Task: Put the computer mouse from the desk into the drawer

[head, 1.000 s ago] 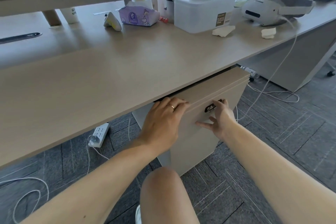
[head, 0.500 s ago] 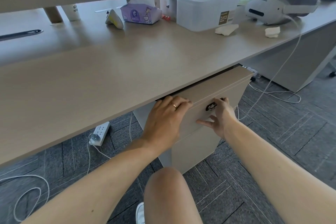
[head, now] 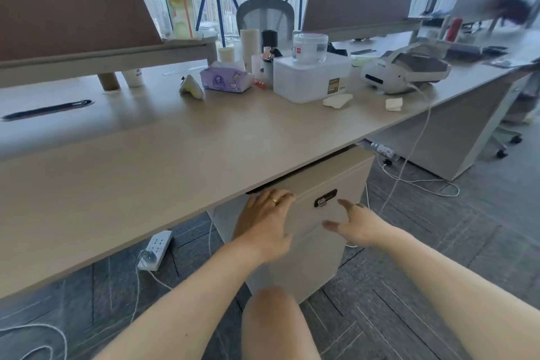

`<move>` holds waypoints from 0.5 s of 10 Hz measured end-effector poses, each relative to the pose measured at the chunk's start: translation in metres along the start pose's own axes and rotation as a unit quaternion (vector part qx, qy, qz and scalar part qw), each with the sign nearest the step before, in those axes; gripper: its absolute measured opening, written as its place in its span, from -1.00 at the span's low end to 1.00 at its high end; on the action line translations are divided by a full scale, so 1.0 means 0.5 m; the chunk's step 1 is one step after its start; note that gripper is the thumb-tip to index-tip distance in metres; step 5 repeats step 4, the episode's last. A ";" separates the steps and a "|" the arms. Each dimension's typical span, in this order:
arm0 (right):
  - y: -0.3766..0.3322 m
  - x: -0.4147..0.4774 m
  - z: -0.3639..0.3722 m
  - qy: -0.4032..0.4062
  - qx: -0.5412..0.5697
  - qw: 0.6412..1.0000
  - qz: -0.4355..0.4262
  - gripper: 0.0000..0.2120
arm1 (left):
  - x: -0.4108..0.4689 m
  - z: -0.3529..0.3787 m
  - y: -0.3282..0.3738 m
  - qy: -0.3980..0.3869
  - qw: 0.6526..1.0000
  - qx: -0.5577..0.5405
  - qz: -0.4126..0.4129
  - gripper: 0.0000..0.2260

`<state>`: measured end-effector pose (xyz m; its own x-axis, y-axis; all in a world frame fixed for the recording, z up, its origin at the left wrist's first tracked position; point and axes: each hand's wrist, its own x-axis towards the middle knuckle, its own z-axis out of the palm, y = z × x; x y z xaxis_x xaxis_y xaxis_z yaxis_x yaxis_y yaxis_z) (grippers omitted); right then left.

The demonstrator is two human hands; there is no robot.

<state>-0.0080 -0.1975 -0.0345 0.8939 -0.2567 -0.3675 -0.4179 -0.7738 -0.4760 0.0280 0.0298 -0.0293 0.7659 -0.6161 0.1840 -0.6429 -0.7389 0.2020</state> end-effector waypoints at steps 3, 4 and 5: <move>-0.024 -0.175 -0.081 0.054 -0.217 0.971 -0.079 0.15 | -0.032 -0.064 0.034 -0.176 0.978 0.030 -0.108 0.09; -0.022 -0.210 -0.097 0.064 -0.225 0.969 -0.082 0.16 | -0.055 -0.092 0.054 -0.178 0.977 0.036 -0.116 0.11; -0.022 -0.210 -0.097 0.064 -0.225 0.969 -0.082 0.16 | -0.055 -0.092 0.054 -0.178 0.977 0.036 -0.116 0.11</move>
